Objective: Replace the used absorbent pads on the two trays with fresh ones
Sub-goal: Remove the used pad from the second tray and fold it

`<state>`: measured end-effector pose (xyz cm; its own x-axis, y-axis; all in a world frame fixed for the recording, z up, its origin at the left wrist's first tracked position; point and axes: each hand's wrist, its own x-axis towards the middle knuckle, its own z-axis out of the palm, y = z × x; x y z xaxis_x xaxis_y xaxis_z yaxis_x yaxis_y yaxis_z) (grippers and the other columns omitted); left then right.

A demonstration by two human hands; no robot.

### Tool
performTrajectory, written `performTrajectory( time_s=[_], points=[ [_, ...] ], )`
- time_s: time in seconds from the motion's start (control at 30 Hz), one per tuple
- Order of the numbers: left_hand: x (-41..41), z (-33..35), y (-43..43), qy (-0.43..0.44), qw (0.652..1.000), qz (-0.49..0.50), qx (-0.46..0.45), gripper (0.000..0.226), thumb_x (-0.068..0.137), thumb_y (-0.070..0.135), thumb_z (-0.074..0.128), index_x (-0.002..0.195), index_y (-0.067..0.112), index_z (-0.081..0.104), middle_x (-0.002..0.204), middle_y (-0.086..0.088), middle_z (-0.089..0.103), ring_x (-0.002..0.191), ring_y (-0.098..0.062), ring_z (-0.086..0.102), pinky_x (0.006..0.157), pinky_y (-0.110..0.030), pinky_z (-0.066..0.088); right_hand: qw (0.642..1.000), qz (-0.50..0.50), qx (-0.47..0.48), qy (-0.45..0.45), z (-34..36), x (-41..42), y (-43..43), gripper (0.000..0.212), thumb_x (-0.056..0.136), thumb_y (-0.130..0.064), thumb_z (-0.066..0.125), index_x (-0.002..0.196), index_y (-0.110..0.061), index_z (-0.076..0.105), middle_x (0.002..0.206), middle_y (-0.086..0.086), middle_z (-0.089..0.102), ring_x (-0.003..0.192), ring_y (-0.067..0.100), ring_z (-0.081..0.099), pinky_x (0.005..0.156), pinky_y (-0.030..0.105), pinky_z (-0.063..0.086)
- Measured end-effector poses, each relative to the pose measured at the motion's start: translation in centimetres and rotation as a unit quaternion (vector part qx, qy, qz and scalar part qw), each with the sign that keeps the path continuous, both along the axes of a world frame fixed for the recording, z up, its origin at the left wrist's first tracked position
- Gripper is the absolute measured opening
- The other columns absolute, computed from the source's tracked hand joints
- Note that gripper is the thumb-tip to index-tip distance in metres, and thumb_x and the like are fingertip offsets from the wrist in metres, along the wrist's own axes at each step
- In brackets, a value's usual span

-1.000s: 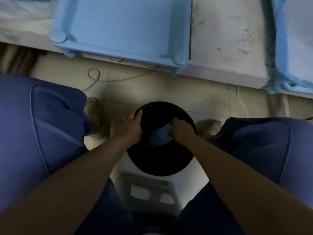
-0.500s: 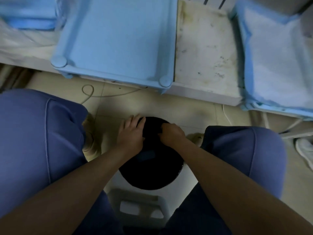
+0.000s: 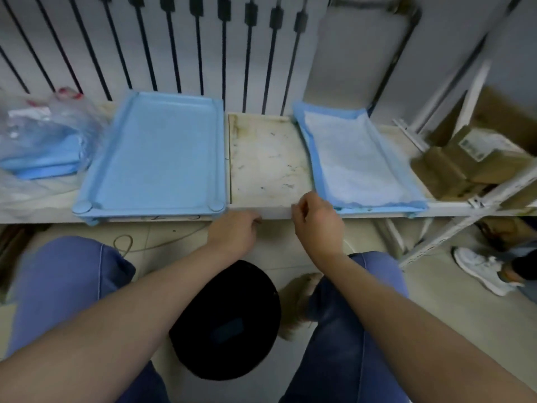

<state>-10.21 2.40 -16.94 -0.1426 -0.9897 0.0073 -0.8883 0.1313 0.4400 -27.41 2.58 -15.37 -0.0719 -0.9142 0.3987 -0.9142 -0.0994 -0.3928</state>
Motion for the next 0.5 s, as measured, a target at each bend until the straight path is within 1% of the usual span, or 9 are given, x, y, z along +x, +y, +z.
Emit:
performTrajectory(
  time_s=[0.03, 0.07, 0.17, 0.23, 0.3, 0.37, 0.4, 0.47, 0.5],
  points=[
    [-0.8, 0.6, -0.3, 0.008, 1.0, -0.003, -0.014, 0.029, 0.094, 0.025, 0.046, 0.116, 0.033, 0.064, 0.113, 0.005, 0.069, 0.104, -0.021, 0.062, 0.079, -0.031, 0.049, 1.0, -0.014, -0.02, 0.002, 0.6, -1.0, -0.5, 0.015, 0.088, -0.028, 0.056, 0.087, -0.014, 0.05, 0.085, 0.003, 0.056, 0.08, 0.024, 0.052, 0.063, 0.04, 0.046],
    [-1.5, 1.3, -0.6, 0.013, 1.0, -0.004, -0.023, 0.029, 0.094, 0.025, 0.047, 0.116, 0.032, 0.064, 0.114, 0.006, 0.069, 0.105, -0.02, 0.062, 0.079, -0.03, 0.05, 0.999, -0.031, -0.02, 0.022, 1.0, -2.1, -1.1, 0.02, 0.085, -0.029, 0.06, 0.094, -0.014, 0.052, 0.094, 0.004, 0.054, 0.089, 0.024, 0.049, 0.07, 0.04, 0.046],
    [-3.1, 2.5, -1.2, 0.016, 0.999, -0.004, -0.038, 0.028, 0.096, 0.026, 0.047, 0.117, 0.034, 0.062, 0.116, 0.011, 0.067, 0.107, -0.015, 0.061, 0.073, -0.025, 0.045, 0.987, -0.071, 0.09, 0.111, 1.2, -4.6, -2.8, 0.056, 0.078, -0.037, 0.065, 0.125, -0.012, 0.047, 0.126, 0.007, 0.044, 0.117, 0.027, 0.04, 0.092, 0.036, 0.036],
    [-4.0, 2.9, -1.9, 0.018, 0.999, -0.008, -0.04, 0.028, 0.096, 0.024, 0.047, 0.117, 0.034, 0.062, 0.116, 0.01, 0.067, 0.106, -0.014, 0.06, 0.07, -0.023, 0.041, 0.984, -0.074, 0.121, 0.109, 1.0, -5.9, -3.7, 0.058, 0.081, -0.039, 0.062, 0.13, -0.012, 0.047, 0.135, 0.007, 0.042, 0.124, 0.027, 0.037, 0.101, 0.035, 0.032],
    [-4.6, 3.3, -2.6, 0.019, 0.999, -0.01, -0.039, 0.028, 0.096, 0.024, 0.047, 0.116, 0.034, 0.063, 0.114, 0.008, 0.067, 0.103, -0.015, 0.061, 0.07, -0.023, 0.04, 0.988, -0.073, 0.112, 0.071, 0.9, -6.8, -4.6, 0.044, 0.086, -0.034, 0.058, 0.124, -0.012, 0.055, 0.131, 0.007, 0.048, 0.12, 0.027, 0.042, 0.099, 0.033, 0.033],
    [-5.3, 3.5, -3.2, 0.015, 0.999, -0.005, -0.04, 0.029, 0.096, 0.024, 0.045, 0.116, 0.034, 0.063, 0.112, 0.007, 0.067, 0.1, -0.015, 0.061, 0.07, -0.024, 0.041, 0.99, -0.07, 0.108, 0.054, 1.0, -7.4, -5.3, 0.026, 0.089, -0.025, 0.052, 0.11, -0.012, 0.064, 0.119, 0.008, 0.057, 0.11, 0.027, 0.048, 0.091, 0.033, 0.039],
    [-5.8, 3.8, -3.9, 0.013, 0.999, -0.003, -0.04, 0.029, 0.096, 0.024, 0.044, 0.116, 0.034, 0.063, 0.112, 0.006, 0.067, 0.099, -0.016, 0.062, 0.069, -0.024, 0.041, 0.99, -0.074, 0.108, 0.052, 1.2, -7.8, -5.7, 0.022, 0.091, -0.02, 0.049, 0.103, -0.011, 0.065, 0.112, 0.009, 0.06, 0.104, 0.028, 0.05, 0.086, 0.034, 0.042],
    [-5.8, 3.7, -4.5, 0.031, 0.999, 0.013, -0.029, 0.03, 0.096, 0.024, 0.043, 0.119, 0.032, 0.061, 0.108, 0.005, 0.068, 0.096, -0.017, 0.062, 0.068, -0.025, 0.042, 0.989, -0.084, 0.119, 0.028, 1.6, -7.5, -6.0, 0.02, 0.092, -0.015, 0.044, 0.095, -0.007, 0.062, 0.1, 0.01, 0.061, 0.095, 0.027, 0.053, 0.077, 0.036, 0.046],
    [-6.3, 3.8, -5.1, 0.045, 0.999, 0.015, -0.018, 0.031, 0.096, 0.024, 0.043, 0.122, 0.031, 0.059, 0.106, 0.005, 0.068, 0.095, -0.017, 0.062, 0.068, -0.026, 0.043, 0.988, -0.094, 0.122, -0.014, 1.9, -7.8, -6.4, 0.018, 0.094, -0.014, 0.043, 0.093, -0.005, 0.058, 0.094, 0.011, 0.06, 0.09, 0.028, 0.054, 0.072, 0.037, 0.047]
  ],
)
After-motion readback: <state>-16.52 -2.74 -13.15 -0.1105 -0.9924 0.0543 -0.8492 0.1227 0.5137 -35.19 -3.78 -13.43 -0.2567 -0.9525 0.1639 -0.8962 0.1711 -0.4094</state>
